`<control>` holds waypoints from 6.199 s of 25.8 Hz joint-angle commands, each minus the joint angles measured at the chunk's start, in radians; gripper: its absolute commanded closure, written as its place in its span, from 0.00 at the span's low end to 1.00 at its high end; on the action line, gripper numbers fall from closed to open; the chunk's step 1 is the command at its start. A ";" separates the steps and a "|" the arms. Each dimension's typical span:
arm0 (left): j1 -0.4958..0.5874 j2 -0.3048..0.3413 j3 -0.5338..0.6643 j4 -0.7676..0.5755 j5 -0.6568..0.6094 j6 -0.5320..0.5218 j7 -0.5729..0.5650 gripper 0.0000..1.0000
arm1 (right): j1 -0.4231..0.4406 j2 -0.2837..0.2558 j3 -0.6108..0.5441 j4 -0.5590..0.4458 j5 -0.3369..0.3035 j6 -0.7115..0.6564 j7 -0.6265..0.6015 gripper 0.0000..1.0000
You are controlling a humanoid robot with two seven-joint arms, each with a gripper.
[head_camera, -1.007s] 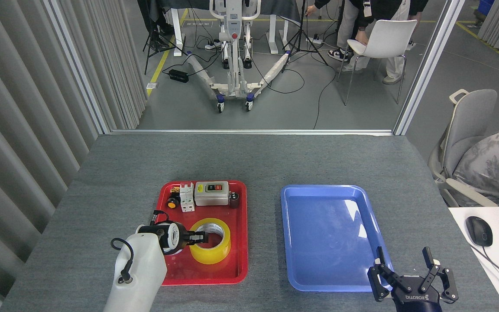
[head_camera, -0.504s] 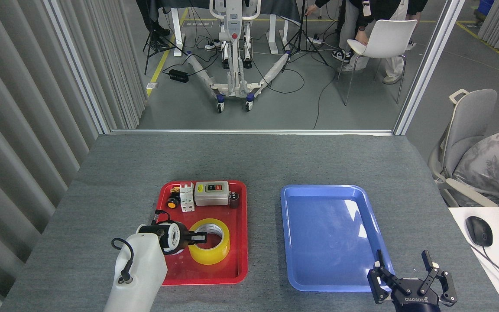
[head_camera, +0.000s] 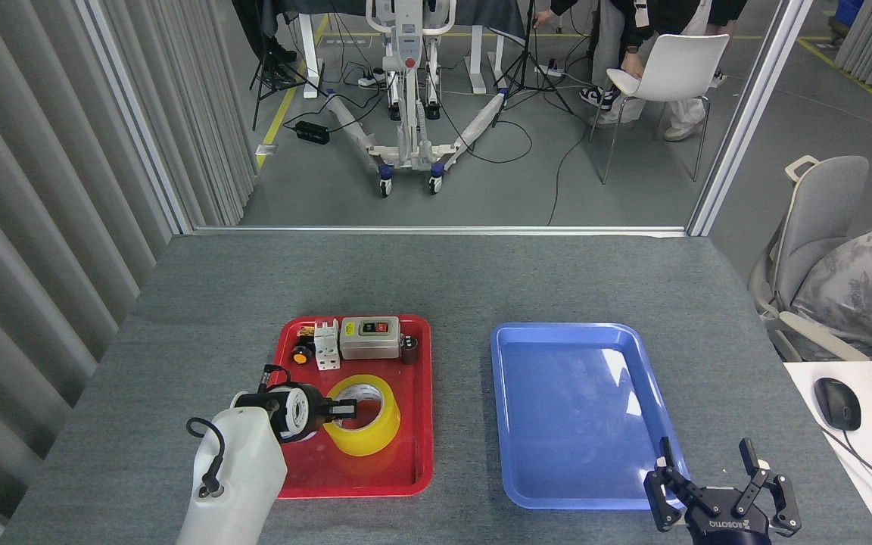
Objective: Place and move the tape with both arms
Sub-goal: 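Insert the left gripper into the tape roll's hole and grip it, then lift the tape roll with the left gripper and pull it toward the robot, then reach the right gripper toward the tape held by the left gripper, then grasp the tape roll with the right gripper and release the left gripper, then carry the tape with the right gripper over the blue tray and lower it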
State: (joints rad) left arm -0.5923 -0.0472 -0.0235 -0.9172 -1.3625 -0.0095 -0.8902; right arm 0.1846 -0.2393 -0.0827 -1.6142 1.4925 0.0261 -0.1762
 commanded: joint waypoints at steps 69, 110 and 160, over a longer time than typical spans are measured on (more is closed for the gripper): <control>0.365 -0.079 0.220 -0.273 1.234 -0.616 -0.487 1.00 | -0.507 -0.357 0.851 0.105 -0.351 -0.385 -0.029 0.20; 0.371 -0.077 0.229 -0.221 1.229 -0.664 -0.483 0.59 | -0.585 -0.245 0.870 0.175 -0.350 -0.446 0.006 0.80; 0.454 -0.077 0.226 -0.526 -0.073 -0.176 0.932 0.18 | -0.435 -0.371 0.403 0.160 -0.738 -0.146 0.626 0.79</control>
State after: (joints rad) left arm -0.1416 -0.1246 0.3009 -1.4291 -1.2894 -0.4350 -0.1904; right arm -0.2349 -0.6215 0.3281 -1.4541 0.7592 -0.2907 0.2641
